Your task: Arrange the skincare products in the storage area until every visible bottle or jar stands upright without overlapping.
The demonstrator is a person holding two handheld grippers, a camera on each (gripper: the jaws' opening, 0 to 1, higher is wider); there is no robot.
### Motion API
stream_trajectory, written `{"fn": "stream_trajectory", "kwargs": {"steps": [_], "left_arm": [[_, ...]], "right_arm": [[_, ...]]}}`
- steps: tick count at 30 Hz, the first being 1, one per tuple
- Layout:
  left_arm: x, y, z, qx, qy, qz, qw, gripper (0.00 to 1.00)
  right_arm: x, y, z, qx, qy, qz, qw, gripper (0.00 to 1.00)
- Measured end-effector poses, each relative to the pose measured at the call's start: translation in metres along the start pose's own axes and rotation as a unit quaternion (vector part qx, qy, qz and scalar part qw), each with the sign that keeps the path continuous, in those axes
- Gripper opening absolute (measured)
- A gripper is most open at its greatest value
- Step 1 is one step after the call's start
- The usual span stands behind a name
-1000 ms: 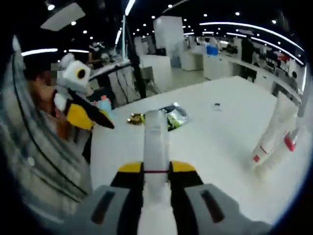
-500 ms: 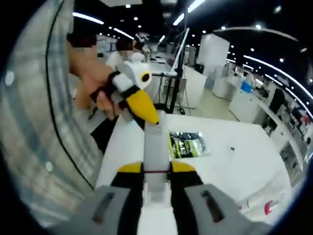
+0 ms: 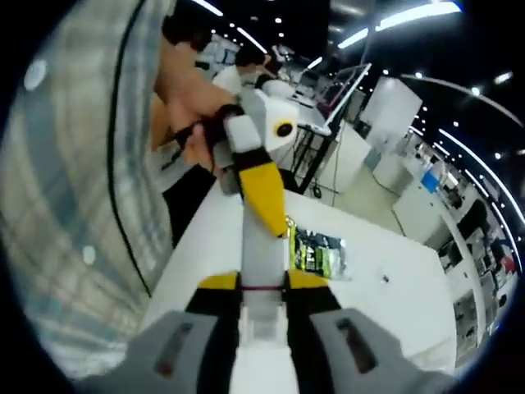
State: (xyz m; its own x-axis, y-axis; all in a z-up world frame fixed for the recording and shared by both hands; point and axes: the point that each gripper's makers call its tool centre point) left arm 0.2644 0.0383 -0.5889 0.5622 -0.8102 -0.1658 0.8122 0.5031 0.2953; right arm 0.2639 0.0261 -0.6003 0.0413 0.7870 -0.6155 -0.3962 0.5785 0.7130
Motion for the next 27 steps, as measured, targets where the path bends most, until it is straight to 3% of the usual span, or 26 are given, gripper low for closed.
{"fn": "stream_trajectory", "kwargs": {"steps": [6,9,12,14,17,20,23,27], "left_arm": [[-0.010,0.013,0.000,0.012,0.010,0.047,0.9988,0.22],[-0.014,0.018,-0.010,-0.001,0.020,0.071,0.9973,0.22],[-0.020,0.026,-0.011,-0.028,0.009,0.100,0.9946,0.22],[-0.024,0.028,-0.012,-0.030,0.010,0.105,0.9939,0.22],[-0.026,0.030,-0.014,-0.026,0.012,0.107,0.9938,0.22],[-0.028,0.033,-0.017,-0.018,0.018,0.111,0.9935,0.22],[-0.030,0.036,-0.016,-0.014,0.018,0.119,0.9926,0.22],[-0.029,0.034,-0.018,-0.010,0.019,0.125,0.9920,0.22]], "right_arm": [[0.010,0.008,0.005,-0.006,-0.001,0.008,0.9999,0.20],[0.015,0.008,0.008,0.006,-0.004,0.005,1.0000,0.28],[0.016,0.005,0.015,0.026,-0.010,0.004,0.9996,0.28],[0.016,0.003,0.020,0.039,-0.019,0.004,0.9991,0.30],[0.017,-0.007,0.023,0.091,-0.022,-0.005,0.9956,0.34],[0.020,-0.019,0.024,0.171,-0.025,-0.006,0.9849,0.42],[0.024,-0.020,0.014,0.291,0.008,0.010,0.9567,0.45],[0.024,-0.016,-0.004,0.363,0.067,0.017,0.9294,0.45]]}}
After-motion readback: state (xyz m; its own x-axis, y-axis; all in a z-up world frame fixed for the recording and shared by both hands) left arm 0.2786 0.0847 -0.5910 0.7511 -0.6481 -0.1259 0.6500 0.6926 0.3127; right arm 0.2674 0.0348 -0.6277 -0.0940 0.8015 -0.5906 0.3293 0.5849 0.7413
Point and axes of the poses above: the point that each gripper's makers call its tool centre point, and the gripper's own axes: x roughly forward along the fingers, z roughly to its right, y roughly out of its top, and after that the axes turned 2 degrees about -x, right-handed
